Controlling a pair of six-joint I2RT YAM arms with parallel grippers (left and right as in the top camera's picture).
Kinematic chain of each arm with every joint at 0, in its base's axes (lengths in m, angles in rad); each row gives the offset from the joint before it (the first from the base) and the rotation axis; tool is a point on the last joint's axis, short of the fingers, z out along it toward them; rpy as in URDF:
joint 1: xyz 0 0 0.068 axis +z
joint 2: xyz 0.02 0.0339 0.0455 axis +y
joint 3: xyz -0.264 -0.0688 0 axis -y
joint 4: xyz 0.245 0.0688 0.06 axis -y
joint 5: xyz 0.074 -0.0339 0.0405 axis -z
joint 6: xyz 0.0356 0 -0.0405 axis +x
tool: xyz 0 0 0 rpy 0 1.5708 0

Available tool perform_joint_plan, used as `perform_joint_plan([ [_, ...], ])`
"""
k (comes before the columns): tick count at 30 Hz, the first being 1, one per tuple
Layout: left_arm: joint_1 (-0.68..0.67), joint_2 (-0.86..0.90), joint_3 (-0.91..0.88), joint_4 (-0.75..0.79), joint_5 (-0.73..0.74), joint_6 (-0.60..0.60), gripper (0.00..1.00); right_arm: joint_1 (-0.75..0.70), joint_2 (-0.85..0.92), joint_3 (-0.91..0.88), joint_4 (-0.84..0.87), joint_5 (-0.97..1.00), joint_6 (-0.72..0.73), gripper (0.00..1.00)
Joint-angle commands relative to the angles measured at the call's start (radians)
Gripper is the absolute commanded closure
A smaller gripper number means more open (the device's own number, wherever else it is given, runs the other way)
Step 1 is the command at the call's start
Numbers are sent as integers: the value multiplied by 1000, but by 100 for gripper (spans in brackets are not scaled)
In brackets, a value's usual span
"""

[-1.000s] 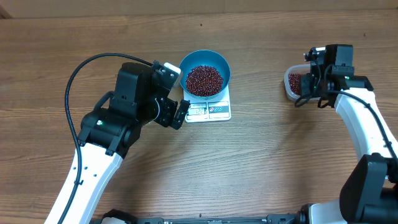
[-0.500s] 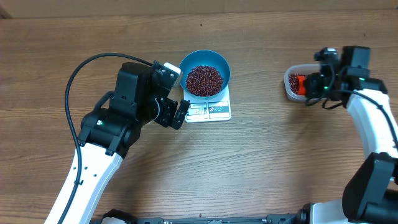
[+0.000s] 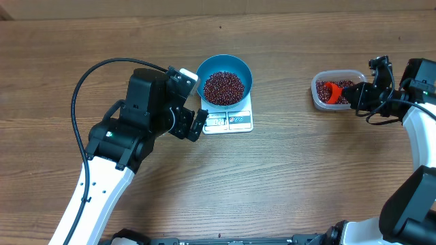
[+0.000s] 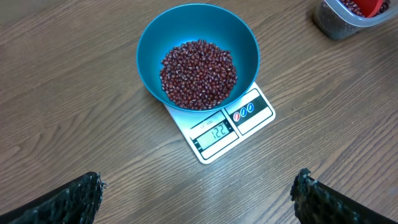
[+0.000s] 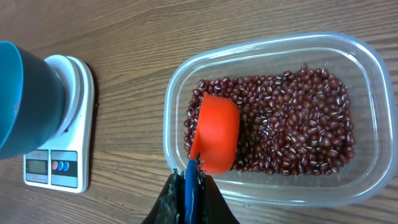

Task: Scoop item into bowl and weigh 150g on scale
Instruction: 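Drag the red scoop through the beans in the tub with the right gripper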

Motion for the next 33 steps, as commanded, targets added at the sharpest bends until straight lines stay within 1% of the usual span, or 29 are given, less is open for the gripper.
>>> perform_joint_plan([
  [1, -3, -12, 2, 1, 14, -6, 1, -16, 5, 2, 6, -35, 47, 96],
  [8, -3, -12, 2, 1, 15, -6, 0, -69, 5, 2, 21, -41, 132, 96],
  [21, -3, -12, 2, 1, 15, -6, 0, -214, 5, 2, 23, -359, 132, 96],
  [25, -3, -12, 2, 1, 15, -6, 0, -238, 5, 2, 15, -433, 132, 96],
  [33, -3, -12, 2, 1, 15, -6, 0, -240, 5, 2, -12, -436, 141, 96],
])
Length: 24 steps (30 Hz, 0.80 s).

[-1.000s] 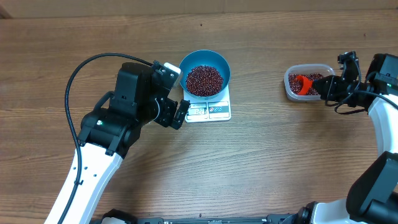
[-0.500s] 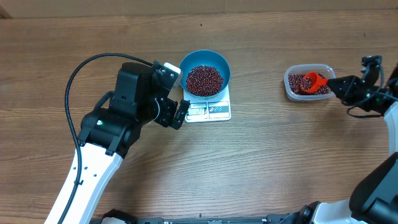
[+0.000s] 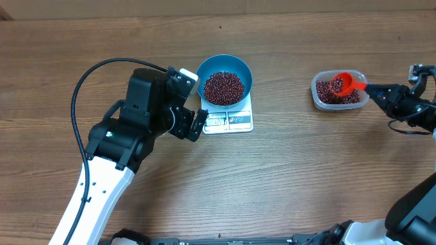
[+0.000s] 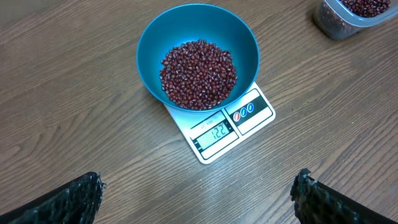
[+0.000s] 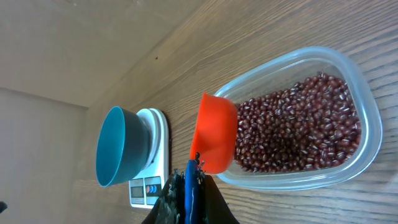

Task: Scoop item into bowl and weigh 150g on scale
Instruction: 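Drag the red scoop through the beans in the tub with the right gripper, then lift the filled scoop and carry it over the blue bowl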

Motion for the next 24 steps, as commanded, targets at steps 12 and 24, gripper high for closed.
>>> perform_joint_plan([
  [12, -3, -12, 2, 0, 15, -6, 1, -1, 5, 2, -2, -155, 104, 96],
  [24, -3, -12, 2, 0, 14, -6, 0, 84, 5, 2, -48, -175, 104, 96],
])
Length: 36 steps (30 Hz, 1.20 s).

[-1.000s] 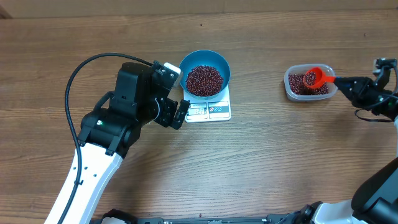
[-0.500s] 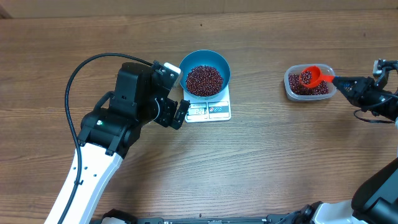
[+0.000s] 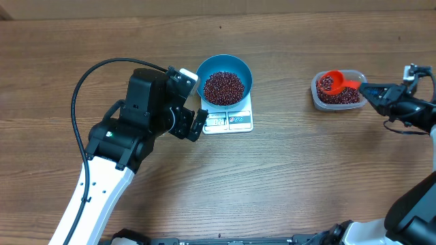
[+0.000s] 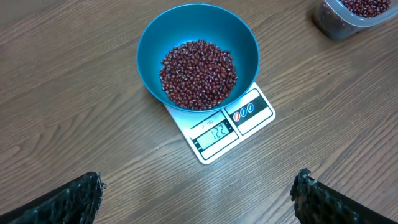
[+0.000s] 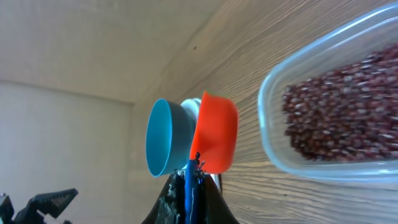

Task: Scoop item into bowl and weigh 150g on scale
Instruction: 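Lift the filled scoop and carry it over the blue bowl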

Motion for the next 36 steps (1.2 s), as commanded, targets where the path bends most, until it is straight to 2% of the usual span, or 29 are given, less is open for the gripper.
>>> perform_joint_plan([
  [1, -3, -12, 2, 0, 15, -6, 0, 67, 5, 2, 4, -32, 3, 96],
  [7, -3, -12, 2, 0, 14, -6, 0, 201, 5, 2, 32, -32, 5, 96],
  [17, -3, -12, 2, 0, 15, -6, 0, 366, 5, 2, 238, 12, 235, 96],
  [24, -3, -12, 2, 0, 15, -6, 1, 475, 5, 2, 339, 87, 242, 96],
  [36, -3, -12, 2, 0, 15, -6, 0, 660, 5, 2, 472, 439, 237, 96],
])
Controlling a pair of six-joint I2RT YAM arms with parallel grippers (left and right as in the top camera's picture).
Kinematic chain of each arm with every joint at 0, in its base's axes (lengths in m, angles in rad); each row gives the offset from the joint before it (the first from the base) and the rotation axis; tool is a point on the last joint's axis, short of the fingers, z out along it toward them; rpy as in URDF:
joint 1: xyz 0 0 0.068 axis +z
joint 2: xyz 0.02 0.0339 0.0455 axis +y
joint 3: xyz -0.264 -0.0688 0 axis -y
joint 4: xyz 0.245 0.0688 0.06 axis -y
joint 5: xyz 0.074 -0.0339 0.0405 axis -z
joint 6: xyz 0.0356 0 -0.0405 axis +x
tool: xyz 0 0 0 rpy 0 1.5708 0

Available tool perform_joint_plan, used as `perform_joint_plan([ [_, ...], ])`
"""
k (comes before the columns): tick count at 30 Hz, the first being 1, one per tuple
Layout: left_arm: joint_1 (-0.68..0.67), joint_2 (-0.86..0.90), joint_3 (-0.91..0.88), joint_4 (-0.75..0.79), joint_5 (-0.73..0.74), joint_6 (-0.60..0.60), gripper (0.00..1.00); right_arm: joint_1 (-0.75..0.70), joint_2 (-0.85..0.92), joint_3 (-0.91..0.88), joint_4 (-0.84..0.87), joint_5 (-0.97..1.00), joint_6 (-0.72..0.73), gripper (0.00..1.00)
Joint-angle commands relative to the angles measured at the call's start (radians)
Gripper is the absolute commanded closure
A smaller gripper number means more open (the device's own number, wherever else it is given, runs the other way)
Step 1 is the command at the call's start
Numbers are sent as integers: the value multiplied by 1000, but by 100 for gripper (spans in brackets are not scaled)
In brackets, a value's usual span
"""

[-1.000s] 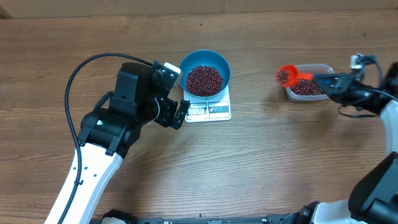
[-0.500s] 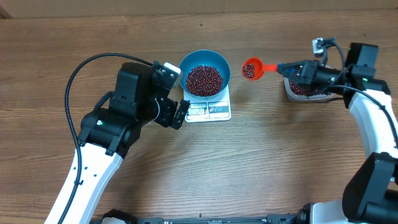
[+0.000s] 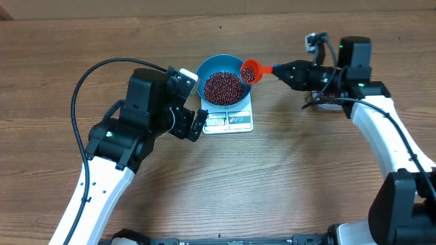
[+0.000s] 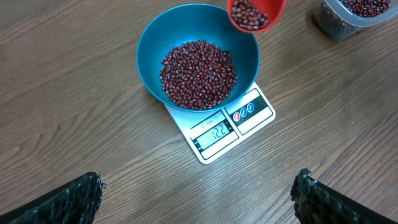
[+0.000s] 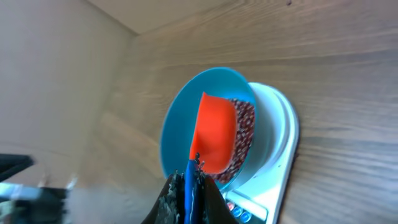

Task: Scoop item into bowl and weigh 150g on scale
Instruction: 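Lift the filled scoop and carry it over the blue bowl, then tilt the scoop with the right gripper to pour beans into the bowl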

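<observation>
A blue bowl (image 3: 224, 80) of red beans sits on a small white scale (image 3: 231, 121) whose display (image 4: 214, 132) reads 122. My right gripper (image 3: 285, 71) is shut on the blue handle of an orange scoop (image 3: 249, 71), which holds beans and hovers over the bowl's right rim; the scoop (image 4: 255, 12) shows at the top of the left wrist view. My left gripper (image 3: 199, 124) is open just left of the scale, nothing between its fingers (image 4: 81, 193). The clear tub of beans (image 4: 351, 14) is mostly hidden behind my right arm in the overhead view.
A black cable (image 3: 95, 82) loops from the left arm over the table's left side. The wooden table (image 3: 286, 177) runs around the scale on all sides.
My right gripper has moved left with the loaded scoop, from above the tub to over the bowl's right rim. The left arm and the 122 reading are unchanged.
The scoop first lay in the tub's beans, held by my right gripper. Then it was lifted, full of beans, above the tub, then tilted over the tub's left end. Now it hangs over the bowl. The left gripper stayed open by the scale throughout.
</observation>
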Motion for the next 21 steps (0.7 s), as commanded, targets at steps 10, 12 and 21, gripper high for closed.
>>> perform_joint_plan([
  [10, -3, -12, 2, 1, 15, -6, 0, 129, 5, 2, 69, 188, -230, 96],
  [12, -3, -12, 2, 0, 15, -6, 0, 140, 5, 3, 69, 188, -295, 96],
  [21, -3, -12, 2, 0, 14, -6, 0, 168, 5, 2, 69, 188, -558, 96],
])
